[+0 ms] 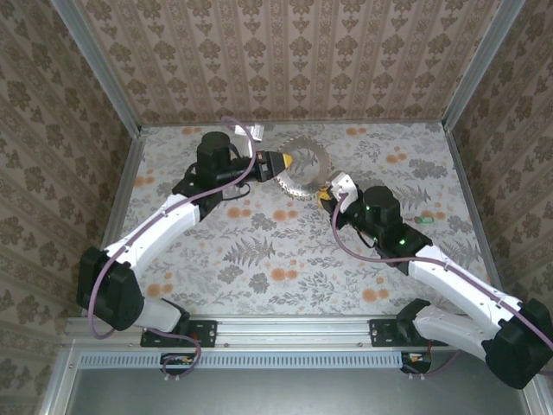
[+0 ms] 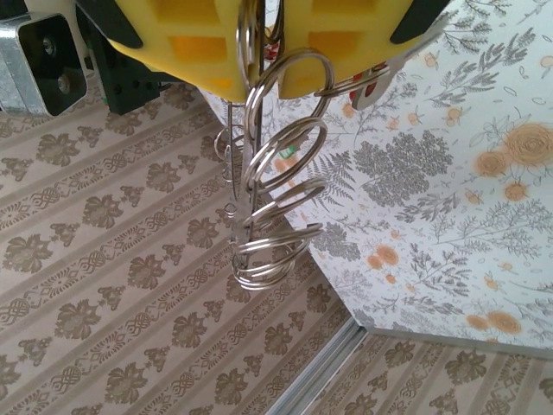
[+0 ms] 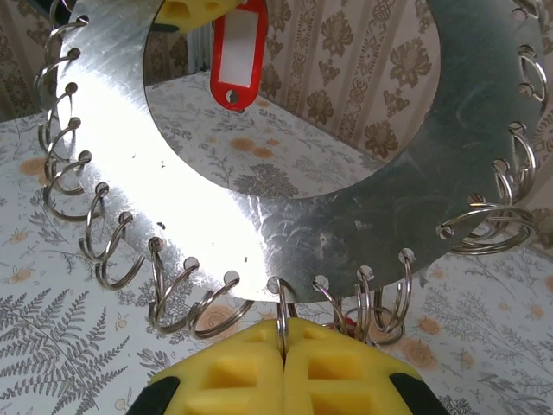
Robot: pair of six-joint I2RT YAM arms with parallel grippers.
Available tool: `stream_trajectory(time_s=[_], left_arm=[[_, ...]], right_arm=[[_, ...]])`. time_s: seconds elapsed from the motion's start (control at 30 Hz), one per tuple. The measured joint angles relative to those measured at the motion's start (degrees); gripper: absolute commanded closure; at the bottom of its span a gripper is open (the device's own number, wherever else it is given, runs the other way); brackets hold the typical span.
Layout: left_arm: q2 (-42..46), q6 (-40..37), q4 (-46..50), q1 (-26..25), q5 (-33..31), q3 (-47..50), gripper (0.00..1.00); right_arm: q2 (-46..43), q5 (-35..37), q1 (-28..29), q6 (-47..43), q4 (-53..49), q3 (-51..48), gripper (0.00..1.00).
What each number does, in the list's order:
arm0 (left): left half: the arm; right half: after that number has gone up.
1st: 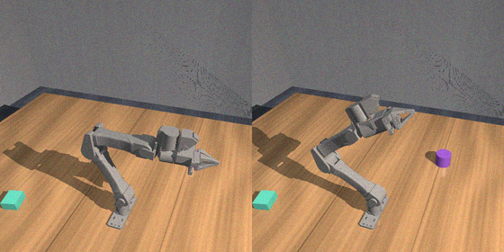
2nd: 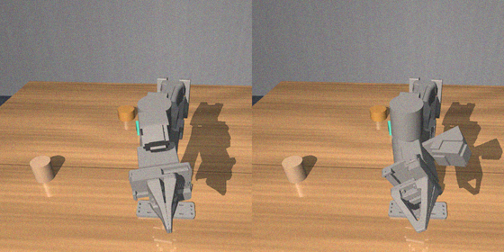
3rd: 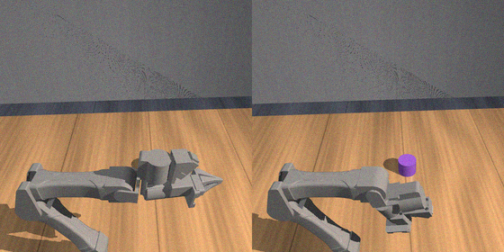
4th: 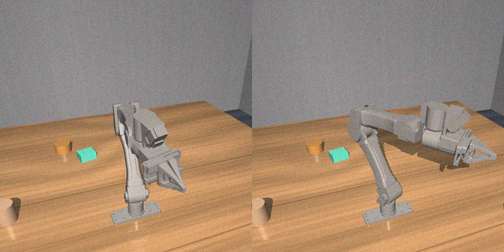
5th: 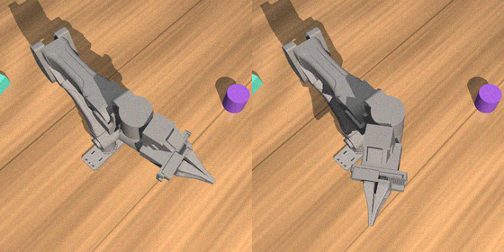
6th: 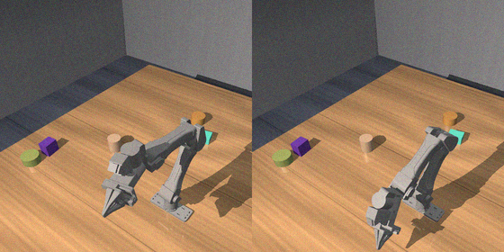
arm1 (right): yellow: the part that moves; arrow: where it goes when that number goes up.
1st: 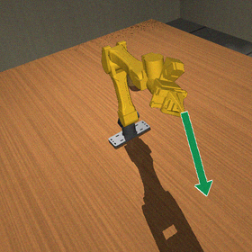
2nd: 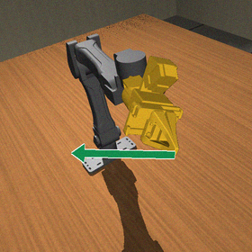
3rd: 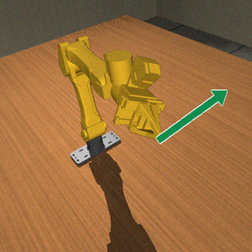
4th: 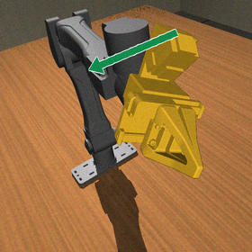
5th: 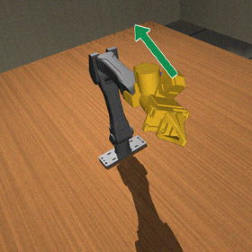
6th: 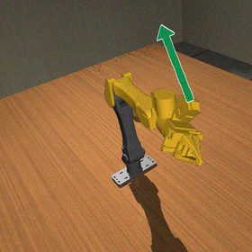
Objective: Put the keys on the keyring
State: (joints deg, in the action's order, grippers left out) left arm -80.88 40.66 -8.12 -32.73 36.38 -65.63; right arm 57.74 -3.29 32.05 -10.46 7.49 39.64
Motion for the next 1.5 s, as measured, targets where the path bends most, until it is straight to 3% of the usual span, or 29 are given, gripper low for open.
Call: stream_trajectory(time_s=[0.37, 0.5, 0.57, 0.93, 1.0, 1.07, 1.13, 1.5], left_arm=[[0.00, 1.79, 0.59, 0.31, -0.83, -0.26, 1.00], [0.00, 3.34, 0.42, 0.63, -0.33, -0.09, 0.95], [0.00, 3.72, 0.11, 0.68, -0.02, -0.09, 0.83], [-0.55, 4.13, 2.14, 0.68, 1.73, -0.02, 0.75], [-0.83, 4.17, 2.60, 0.68, 1.73, 0.00, 0.76], [-0.94, 4.33, 2.89, 0.79, 1.68, 0.15, 0.87], [-0.94, 4.63, 2.84, 0.90, 2.03, 0.24, 0.89], [-1.99, 5.49, 3.02, 1.16, 2.43, 0.37, 0.66]], right_arm=[[-0.13, -0.33, -0.20, 0.50, 10.29, -4.70, 1.00], [-0.15, -0.63, -0.31, 1.31, 13.44, -5.88, 1.00], [-0.15, -0.63, -0.31, 1.51, 13.75, -5.90, 1.00], [-0.15, -0.59, -0.83, 1.49, 15.76, -5.88, 1.00], [-0.15, -0.66, -0.83, 1.46, 15.80, -5.88, 1.00], [-0.20, -1.07, -0.96, 1.36, 15.67, -5.88, 1.00], [-0.37, -1.51, -1.18, 1.05, 15.10, -5.88, 1.00], [-1.44, -2.36, -2.47, 0.63, 15.56, -5.88, 1.00]])
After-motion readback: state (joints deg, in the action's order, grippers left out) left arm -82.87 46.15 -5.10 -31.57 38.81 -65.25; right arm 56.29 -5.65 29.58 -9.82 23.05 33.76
